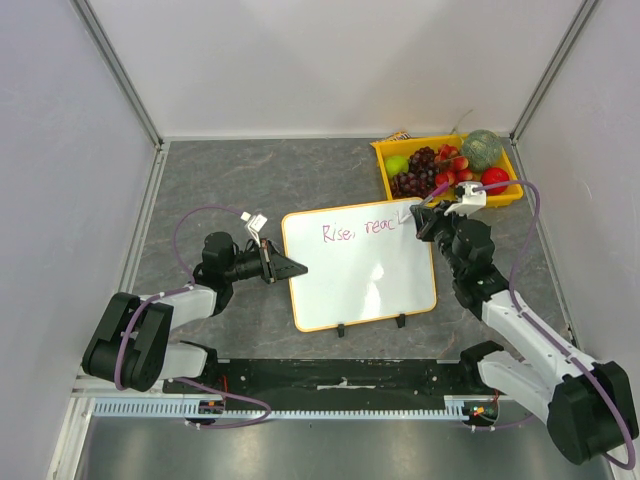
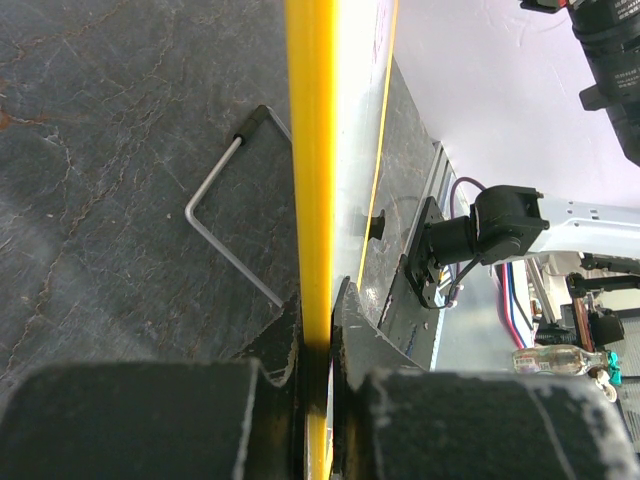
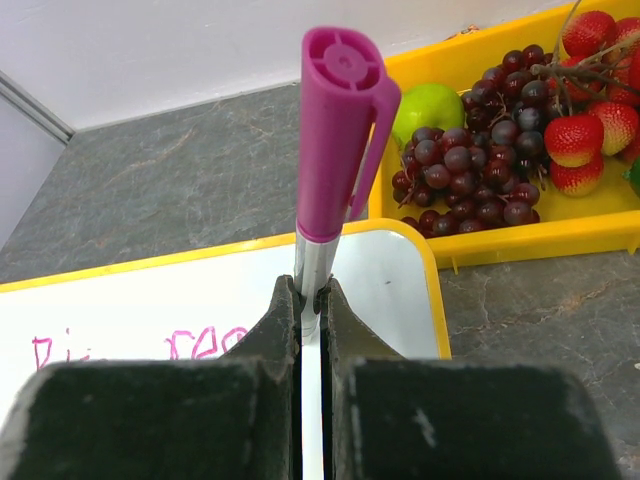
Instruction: Write a sentence on the whiteboard
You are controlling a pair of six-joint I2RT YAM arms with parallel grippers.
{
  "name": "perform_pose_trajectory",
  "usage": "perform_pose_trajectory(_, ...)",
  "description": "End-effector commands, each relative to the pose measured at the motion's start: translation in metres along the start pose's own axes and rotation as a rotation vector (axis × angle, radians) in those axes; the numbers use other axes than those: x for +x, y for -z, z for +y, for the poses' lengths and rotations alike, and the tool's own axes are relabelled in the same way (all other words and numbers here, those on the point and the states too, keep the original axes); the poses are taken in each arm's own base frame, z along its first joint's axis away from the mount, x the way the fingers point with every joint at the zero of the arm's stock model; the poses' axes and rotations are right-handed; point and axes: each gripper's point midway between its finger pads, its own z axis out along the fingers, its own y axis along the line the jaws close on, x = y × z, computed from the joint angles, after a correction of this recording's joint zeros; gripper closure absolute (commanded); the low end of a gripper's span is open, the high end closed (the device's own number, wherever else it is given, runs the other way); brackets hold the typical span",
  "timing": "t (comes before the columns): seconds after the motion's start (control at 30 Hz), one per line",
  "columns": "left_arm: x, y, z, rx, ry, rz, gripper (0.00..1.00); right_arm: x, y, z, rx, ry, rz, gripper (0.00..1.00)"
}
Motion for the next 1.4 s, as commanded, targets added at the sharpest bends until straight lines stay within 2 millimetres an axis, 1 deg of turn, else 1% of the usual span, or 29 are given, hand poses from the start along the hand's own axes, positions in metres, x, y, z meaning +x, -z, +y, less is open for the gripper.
perform_pose_trajectory(0.0,0.011,0.004,0.052,-0.216,-0.055,-0.009,0.98,0.026,0.009,-0.012,0.024,0.021,0.08,1.0)
perform_pose_trajectory(0.13,0.01,0.004,0.051,-0.212,-0.058,-0.009,0.98,0.029,0.011,-0.012,0.022,0.019,0.084,1.0)
perform_pose_trajectory(0.27,0.011,0.004,0.052,-0.214,-0.057,-0.009,0.98,0.024,0.007,-0.011,0.024,0.011,0.072,1.0)
perform_pose_trajectory(0.37,0.01,0.004,0.052,-0.213,-0.058,-0.01,0.98,0.016,0.004,-0.008,0.022,0.004,0.048,1.0)
perform_pose_trajectory(0.47,0.01,0.004,0.051,-0.212,-0.058,-0.009,0.98,0.004,0.0,-0.005,0.023,-0.004,0.016,1.0)
perform_pose_trajectory(0.63,0.01,0.004,0.051,-0.212,-0.057,-0.009,0.98,-0.007,-0.006,-0.002,0.025,-0.005,-0.006,1.0)
perform_pose_trajectory(0.83,0.011,0.004,0.051,-0.211,-0.059,-0.008,0.98,-0.012,-0.011,-0.003,0.043,-0.001,-0.017,1.0)
perform_pose_trajectory(1.03,0.01,0.003,0.051,-0.211,-0.06,-0.009,0.98,-0.018,-0.011,-0.009,0.074,0.001,-0.032,1.0)
perform_pose_trajectory(1.13,0.011,0.004,0.051,-0.211,-0.059,-0.008,0.98,-0.022,-0.012,-0.008,0.076,-0.005,-0.042,1.0)
perform_pose_trajectory(1.37,0.01,0.003,0.05,-0.21,-0.065,-0.01,0.98,-0.021,-0.013,-0.012,0.096,-0.001,-0.038,1.0)
